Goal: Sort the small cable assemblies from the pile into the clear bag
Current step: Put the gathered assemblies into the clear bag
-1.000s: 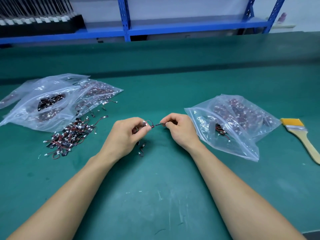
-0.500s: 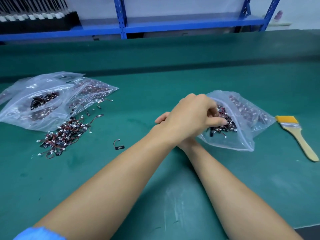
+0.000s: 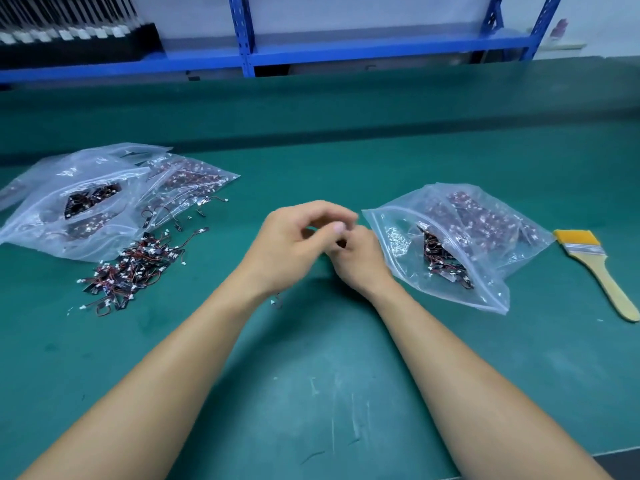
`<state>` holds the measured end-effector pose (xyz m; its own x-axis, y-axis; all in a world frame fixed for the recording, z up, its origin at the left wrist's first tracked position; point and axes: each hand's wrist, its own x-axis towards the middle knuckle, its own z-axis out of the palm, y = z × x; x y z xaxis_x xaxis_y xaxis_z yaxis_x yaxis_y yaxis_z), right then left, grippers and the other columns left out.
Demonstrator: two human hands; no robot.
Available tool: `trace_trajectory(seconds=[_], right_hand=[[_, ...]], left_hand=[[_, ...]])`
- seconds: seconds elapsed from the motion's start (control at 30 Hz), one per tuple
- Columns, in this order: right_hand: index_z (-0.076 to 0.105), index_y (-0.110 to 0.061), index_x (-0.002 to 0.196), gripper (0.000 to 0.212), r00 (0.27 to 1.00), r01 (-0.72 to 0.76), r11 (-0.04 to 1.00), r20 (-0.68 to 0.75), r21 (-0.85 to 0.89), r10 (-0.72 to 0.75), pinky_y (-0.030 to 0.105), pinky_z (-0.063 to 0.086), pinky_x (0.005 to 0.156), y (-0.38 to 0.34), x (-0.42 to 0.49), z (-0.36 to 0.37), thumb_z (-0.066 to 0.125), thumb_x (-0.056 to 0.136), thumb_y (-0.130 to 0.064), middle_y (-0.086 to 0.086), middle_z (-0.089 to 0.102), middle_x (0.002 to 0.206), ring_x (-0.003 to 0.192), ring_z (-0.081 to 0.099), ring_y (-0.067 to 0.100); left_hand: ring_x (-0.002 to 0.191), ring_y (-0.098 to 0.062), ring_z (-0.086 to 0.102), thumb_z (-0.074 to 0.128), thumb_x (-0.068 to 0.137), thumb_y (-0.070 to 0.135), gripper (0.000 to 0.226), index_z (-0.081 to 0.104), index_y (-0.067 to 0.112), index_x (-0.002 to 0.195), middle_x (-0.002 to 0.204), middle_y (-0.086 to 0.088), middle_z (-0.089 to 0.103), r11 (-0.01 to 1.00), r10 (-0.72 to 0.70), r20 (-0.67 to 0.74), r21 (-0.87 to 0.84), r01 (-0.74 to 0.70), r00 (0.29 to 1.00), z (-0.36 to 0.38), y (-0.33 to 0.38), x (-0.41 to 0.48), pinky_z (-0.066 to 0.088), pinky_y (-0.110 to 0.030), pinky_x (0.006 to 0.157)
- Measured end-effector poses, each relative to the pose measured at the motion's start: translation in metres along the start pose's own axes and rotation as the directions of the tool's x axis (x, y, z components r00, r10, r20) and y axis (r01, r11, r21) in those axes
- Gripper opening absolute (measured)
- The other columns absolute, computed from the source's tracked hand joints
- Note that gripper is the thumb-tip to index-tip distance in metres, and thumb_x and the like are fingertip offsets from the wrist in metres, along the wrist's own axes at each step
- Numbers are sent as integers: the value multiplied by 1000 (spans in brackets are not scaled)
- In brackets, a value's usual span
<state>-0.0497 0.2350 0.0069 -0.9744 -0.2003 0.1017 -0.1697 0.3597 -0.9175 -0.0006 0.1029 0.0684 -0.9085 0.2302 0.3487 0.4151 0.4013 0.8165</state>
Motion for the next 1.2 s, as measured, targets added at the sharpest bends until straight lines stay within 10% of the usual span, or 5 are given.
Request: trace_trajectory(seconds=[0.2, 0.47, 0.8, 1.2], right_hand=[[76, -16, 85, 27, 999, 1, 996, -46, -90, -5, 17, 47, 70, 1, 0, 5, 56, 86, 2, 2, 75, 87, 85, 67, 24], [72, -30, 78, 33, 998, 15, 989, -65, -148, -25, 14, 46, 68, 4, 2, 4, 58, 85, -1, -14, 71, 78, 80, 67, 17], [71, -33, 77, 34, 998, 13, 989, -63, -148, -23, 19, 45, 63, 6, 2, 3, 57, 85, -4, -10, 73, 80, 69, 60, 8], [73, -22, 82, 31, 999, 18, 993, -40, -119, -23, 15, 46, 68, 3, 1, 2, 55, 87, 2, -2, 74, 85, 80, 65, 21]], left_hand=[[67, -8, 50, 72, 89, 29, 6, 68, 31, 93, 76, 14, 61, 895, -199, -295, 334, 296, 935, -54, -66, -50, 39, -20, 67], [85, 9, 50, 56, 44, 95, 86, 64, 40, 109, 91, 20, 52, 779, -357, -56, 533, 331, 932, -61, -76, -69, 40, -25, 75], [74, 1, 53, 73, 89, 25, 9, 75, 30, 96, 87, 15, 56, 851, -176, 58, 510, 123, 983, -35, -68, -66, 39, -19, 70], [72, 4, 56, 73, 89, 13, 21, 76, 26, 104, 88, 16, 57, 870, -119, 117, 491, 47, 986, -36, -68, -63, 39, -9, 66]])
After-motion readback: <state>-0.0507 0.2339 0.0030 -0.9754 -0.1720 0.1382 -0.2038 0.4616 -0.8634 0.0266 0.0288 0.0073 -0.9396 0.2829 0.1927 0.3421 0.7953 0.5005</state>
